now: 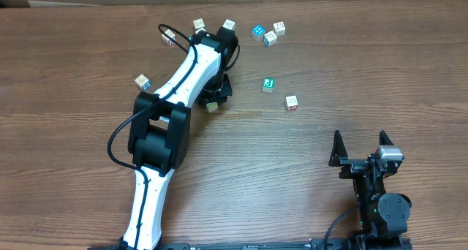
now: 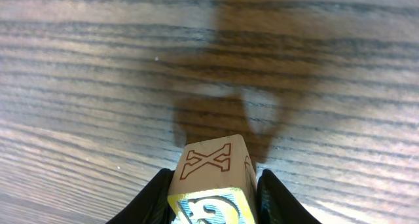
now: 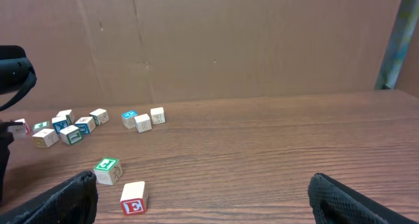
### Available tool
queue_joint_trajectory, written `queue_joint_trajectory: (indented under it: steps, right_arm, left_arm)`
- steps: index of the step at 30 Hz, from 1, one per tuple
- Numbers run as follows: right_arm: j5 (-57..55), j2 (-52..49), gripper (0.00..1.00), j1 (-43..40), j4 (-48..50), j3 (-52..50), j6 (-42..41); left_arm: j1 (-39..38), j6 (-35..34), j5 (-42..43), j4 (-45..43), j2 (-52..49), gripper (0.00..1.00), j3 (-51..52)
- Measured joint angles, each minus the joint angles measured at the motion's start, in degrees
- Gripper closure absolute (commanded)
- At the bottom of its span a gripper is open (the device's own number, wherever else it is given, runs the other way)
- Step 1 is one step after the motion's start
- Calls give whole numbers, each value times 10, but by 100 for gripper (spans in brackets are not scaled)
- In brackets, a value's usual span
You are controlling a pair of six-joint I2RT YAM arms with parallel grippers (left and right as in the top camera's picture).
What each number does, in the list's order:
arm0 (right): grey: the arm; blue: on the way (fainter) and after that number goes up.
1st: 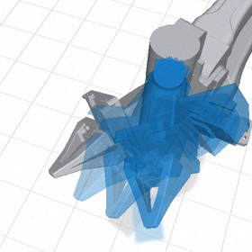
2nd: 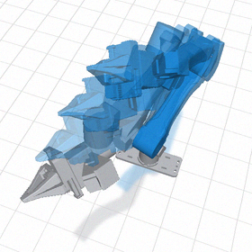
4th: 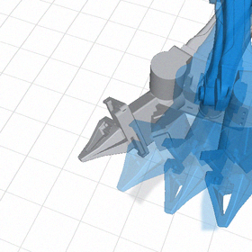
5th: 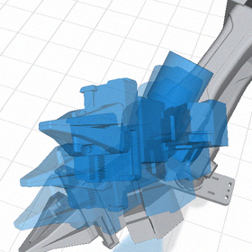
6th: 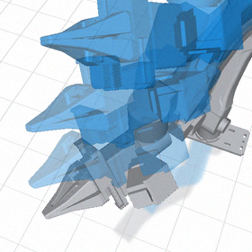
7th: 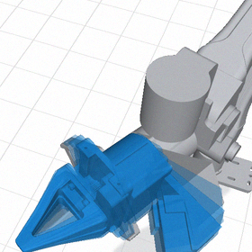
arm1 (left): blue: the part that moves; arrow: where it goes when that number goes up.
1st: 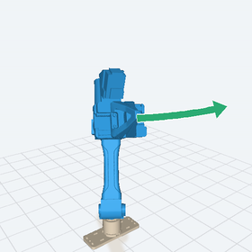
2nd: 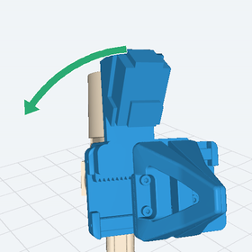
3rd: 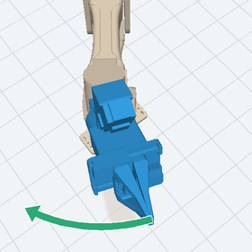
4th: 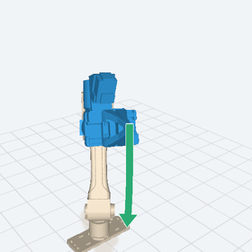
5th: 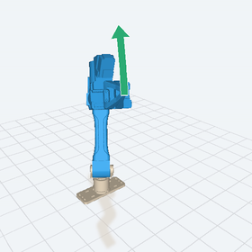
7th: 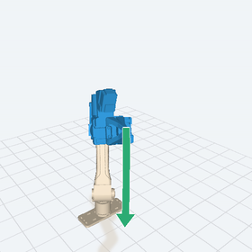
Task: Form a tower
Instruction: 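Move the held G block further toward the block cluster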
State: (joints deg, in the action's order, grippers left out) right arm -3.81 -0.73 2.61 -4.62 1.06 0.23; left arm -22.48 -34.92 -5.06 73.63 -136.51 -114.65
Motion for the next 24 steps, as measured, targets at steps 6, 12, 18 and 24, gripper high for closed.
queue_joint_trajectory:
  steps: [6,12,18,24]
  right_arm:
    - [0,0,0,0,0,0,0]
    - [0,0,0,0,0,0,0]
    - [0,0,0,0,0,0,0]
    - [0,0,0,0,0,0,0]
  left_arm:
    - [0,75,-2,2,0,60,0]
    - [0,124,-3,9,0,48,0]
    - [0,123,-4,-6,0,50,0]
    - [0,83,-4,-15,0,58,0]
